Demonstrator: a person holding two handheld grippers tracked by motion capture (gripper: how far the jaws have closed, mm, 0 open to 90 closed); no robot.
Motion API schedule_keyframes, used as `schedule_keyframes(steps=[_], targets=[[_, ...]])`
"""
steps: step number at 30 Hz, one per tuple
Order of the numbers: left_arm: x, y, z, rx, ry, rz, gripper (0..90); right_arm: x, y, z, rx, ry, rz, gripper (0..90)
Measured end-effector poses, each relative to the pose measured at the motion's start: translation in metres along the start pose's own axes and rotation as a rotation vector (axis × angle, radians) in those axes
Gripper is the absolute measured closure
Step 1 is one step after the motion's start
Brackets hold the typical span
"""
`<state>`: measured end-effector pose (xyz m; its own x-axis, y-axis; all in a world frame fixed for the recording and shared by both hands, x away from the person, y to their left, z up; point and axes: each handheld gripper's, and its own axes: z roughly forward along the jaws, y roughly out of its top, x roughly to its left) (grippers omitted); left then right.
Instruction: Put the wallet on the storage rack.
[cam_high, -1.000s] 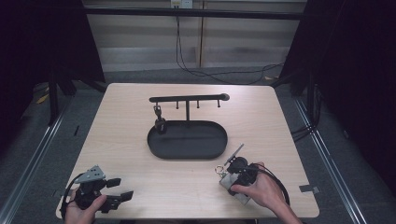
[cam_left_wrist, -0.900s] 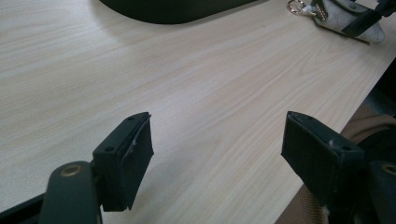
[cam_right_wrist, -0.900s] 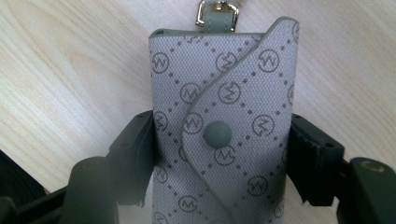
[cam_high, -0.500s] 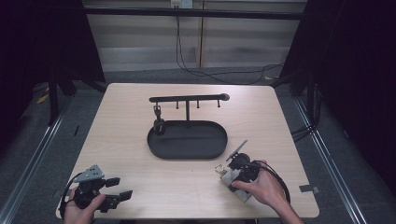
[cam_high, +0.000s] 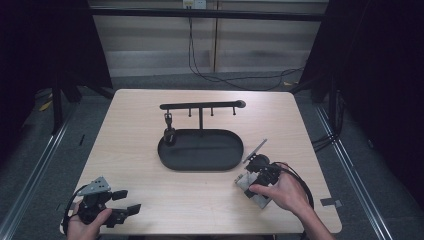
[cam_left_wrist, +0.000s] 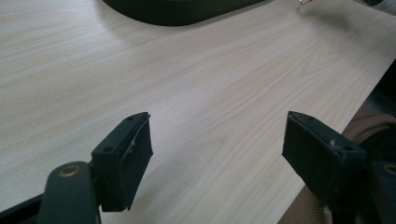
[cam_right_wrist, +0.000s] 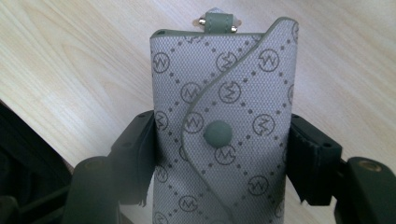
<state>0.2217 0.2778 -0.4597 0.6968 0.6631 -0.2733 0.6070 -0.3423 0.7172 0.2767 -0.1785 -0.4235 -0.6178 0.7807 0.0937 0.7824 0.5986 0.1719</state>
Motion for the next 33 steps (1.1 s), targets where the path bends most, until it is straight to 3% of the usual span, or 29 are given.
schedule_keyframes(steps=[17,33], targets=[[0.001,-0.001,0.002,0.006,-0.013,-0.012,23.2,-0.007,0.013,-0.013,0.041,0.032,0.019,33.5],[0.002,0.0,0.003,0.011,-0.01,-0.007,23.2,-0.013,0.035,-0.024,0.04,0.018,0.033,33.4]])
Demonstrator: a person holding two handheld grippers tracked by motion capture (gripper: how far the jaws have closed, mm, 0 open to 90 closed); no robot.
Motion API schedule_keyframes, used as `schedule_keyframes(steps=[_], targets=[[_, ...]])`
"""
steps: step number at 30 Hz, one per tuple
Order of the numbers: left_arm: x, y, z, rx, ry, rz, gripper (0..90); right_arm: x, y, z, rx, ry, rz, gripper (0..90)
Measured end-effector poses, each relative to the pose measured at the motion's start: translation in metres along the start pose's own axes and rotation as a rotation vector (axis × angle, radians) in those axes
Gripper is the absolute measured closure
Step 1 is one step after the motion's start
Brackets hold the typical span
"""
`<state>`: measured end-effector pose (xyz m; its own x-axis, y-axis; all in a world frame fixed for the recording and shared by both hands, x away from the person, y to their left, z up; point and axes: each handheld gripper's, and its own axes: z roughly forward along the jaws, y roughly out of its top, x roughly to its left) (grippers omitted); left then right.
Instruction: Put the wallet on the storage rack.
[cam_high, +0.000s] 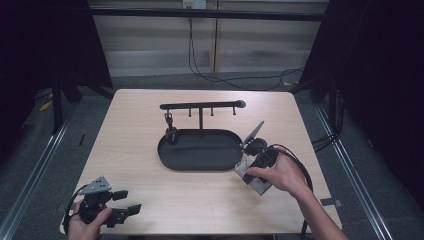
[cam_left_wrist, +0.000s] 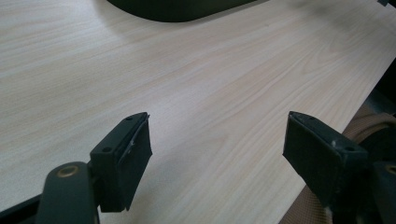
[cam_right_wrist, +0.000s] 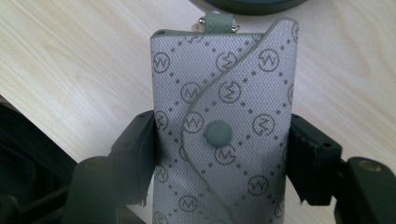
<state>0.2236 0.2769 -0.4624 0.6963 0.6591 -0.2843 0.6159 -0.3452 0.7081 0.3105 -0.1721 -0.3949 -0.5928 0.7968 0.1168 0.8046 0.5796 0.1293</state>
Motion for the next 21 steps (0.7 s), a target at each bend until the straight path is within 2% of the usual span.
schedule_keyframes(steps=[12,21], targets=[[0.0,0.0,0.0,0.001,-0.01,0.003,23.0,-0.002,0.02,-0.007,-0.027,0.011,0.009,33.4],[0.0,0.0,0.0,0.0,-0.01,0.003,23.0,-0.011,0.036,-0.009,-0.048,0.018,0.048,33.4]])
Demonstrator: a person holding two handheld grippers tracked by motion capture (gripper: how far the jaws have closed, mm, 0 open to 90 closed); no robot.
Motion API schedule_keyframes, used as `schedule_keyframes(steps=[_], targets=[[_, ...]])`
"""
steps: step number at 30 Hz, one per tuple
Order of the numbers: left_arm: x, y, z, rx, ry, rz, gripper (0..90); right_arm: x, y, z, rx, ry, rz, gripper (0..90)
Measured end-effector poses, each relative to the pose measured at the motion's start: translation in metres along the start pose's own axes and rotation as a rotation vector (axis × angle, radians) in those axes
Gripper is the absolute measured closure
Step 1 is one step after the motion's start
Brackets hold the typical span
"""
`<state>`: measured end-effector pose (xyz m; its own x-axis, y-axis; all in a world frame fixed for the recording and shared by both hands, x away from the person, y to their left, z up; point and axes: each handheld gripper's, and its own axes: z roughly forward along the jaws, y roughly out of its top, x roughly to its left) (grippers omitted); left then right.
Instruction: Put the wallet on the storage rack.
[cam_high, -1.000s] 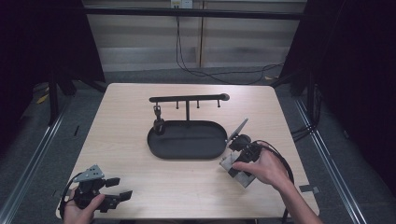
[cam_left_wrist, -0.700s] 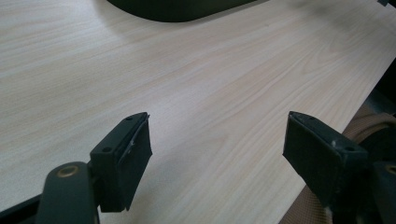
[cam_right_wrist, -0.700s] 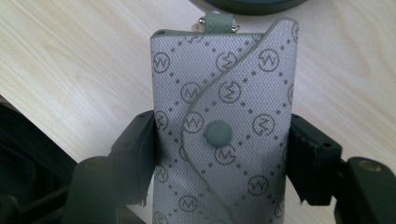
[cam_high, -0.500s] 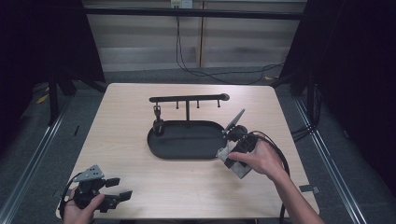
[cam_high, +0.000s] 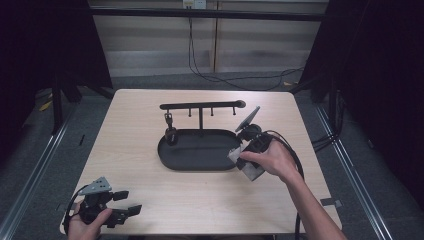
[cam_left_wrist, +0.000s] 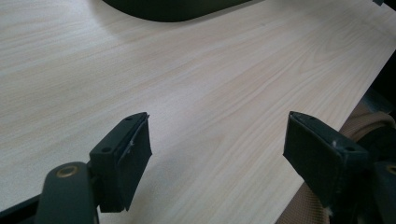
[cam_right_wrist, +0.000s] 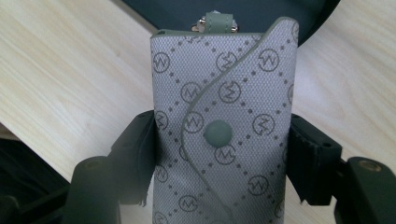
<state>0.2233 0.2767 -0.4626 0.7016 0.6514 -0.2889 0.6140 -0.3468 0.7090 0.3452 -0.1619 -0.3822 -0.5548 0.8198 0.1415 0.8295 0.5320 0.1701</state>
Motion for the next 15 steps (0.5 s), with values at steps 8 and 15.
schedule_keyframes(steps=[8,15], targets=[[0.0,0.0,-0.001,-0.004,-0.002,-0.001,23.0,-0.006,0.013,0.001,-0.05,0.031,0.066,33.5],[0.0,0.0,-0.003,-0.017,0.004,-0.001,23.0,-0.014,0.018,0.003,-0.082,0.046,0.111,33.5]])
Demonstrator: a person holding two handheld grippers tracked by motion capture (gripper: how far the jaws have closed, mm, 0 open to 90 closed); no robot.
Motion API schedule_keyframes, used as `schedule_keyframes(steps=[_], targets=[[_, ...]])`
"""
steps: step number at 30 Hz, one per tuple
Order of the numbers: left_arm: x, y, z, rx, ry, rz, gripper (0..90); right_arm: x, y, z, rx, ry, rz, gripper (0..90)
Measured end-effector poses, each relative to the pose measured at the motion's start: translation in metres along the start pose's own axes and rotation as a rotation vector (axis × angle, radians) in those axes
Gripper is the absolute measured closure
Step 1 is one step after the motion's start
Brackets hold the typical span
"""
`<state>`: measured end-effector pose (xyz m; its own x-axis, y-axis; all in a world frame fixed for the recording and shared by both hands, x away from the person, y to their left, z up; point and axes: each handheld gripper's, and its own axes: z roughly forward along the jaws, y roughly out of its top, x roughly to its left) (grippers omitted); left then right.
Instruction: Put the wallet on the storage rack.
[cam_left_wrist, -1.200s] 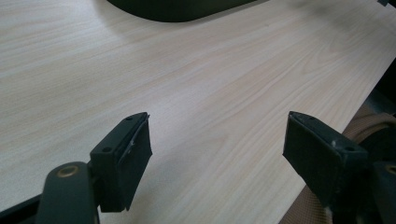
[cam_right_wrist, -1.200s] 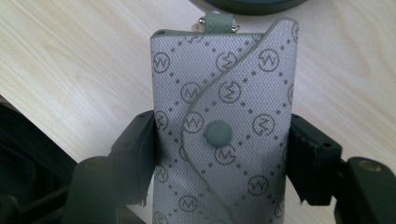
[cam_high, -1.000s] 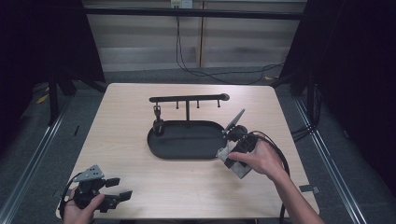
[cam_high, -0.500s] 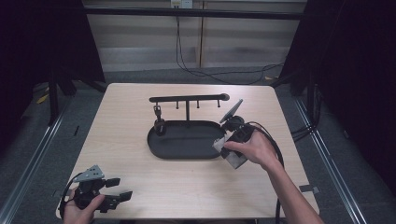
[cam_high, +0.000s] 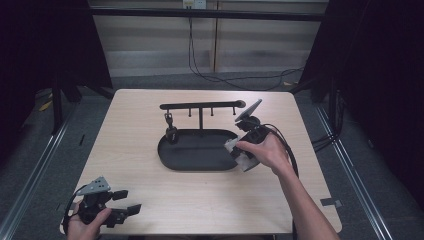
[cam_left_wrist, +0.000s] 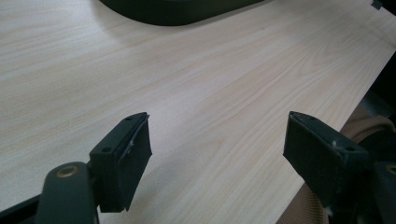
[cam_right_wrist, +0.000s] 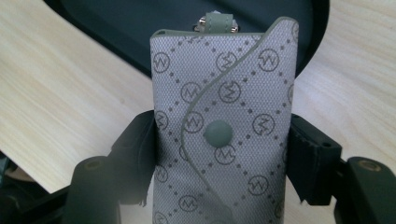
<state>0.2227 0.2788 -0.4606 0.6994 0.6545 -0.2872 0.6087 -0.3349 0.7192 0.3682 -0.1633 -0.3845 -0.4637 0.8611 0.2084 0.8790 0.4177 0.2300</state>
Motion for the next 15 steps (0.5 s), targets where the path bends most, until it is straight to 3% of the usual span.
schedule_keyframes(steps=[3,10,15], targets=[[0.0,0.0,0.001,0.002,-0.004,0.003,22.8,-0.003,0.002,0.002,-0.04,0.02,0.034,33.5],[-0.001,0.0,-0.001,-0.007,-0.004,0.007,22.7,-0.009,0.006,0.005,-0.08,0.052,0.08,33.5],[-0.001,0.0,0.0,-0.006,-0.007,0.01,22.7,-0.016,0.009,0.011,-0.114,0.089,0.139,33.5]])
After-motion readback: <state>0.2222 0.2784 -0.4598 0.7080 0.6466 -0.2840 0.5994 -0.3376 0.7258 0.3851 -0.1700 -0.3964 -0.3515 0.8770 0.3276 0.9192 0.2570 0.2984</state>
